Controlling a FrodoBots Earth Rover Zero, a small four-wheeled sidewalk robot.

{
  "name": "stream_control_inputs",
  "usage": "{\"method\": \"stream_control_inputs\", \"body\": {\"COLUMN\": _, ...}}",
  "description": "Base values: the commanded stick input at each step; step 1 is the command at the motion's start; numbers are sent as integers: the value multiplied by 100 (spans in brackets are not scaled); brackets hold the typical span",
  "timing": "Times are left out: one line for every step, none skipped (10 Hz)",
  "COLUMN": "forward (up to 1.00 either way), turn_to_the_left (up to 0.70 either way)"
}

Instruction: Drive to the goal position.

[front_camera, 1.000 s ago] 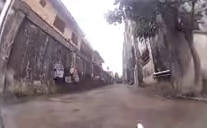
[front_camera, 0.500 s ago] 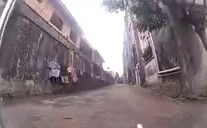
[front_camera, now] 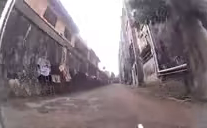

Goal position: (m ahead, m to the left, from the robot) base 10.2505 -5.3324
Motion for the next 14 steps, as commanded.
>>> {"method": "stream_control_inputs", "body": {"forward": 100, "turn_to_the_left": 0}}
{"method": "stream_control_inputs", "body": {"forward": 100, "turn_to_the_left": 0}}
{"method": "stream_control_inputs", "body": {"forward": 100, "turn_to_the_left": 0}}
{"method": "stream_control_inputs", "body": {"forward": 100, "turn_to_the_left": 0}}
{"method": "stream_control_inputs", "body": {"forward": 100, "turn_to_the_left": 0}}
{"method": "stream_control_inputs", "body": {"forward": 100, "turn_to_the_left": 0}}
{"method": "stream_control_inputs", "body": {"forward": 100, "turn_to_the_left": 0}}
{"method": "stream_control_inputs", "body": {"forward": 100, "turn_to_the_left": 0}}
{"method": "stream_control_inputs", "body": {"forward": 100, "turn_to_the_left": 0}}
{"method": "stream_control_inputs", "body": {"forward": 100, "turn_to_the_left": 0}}
{"method": "stream_control_inputs", "body": {"forward": 100, "turn_to_the_left": 0}}
{"method": "stream_control_inputs", "body": {"forward": 100, "turn_to_the_left": 13}}
{"method": "stream_control_inputs", "body": {"forward": 100, "turn_to_the_left": 40}}
{"method": "stream_control_inputs", "body": {"forward": 100, "turn_to_the_left": 40}}
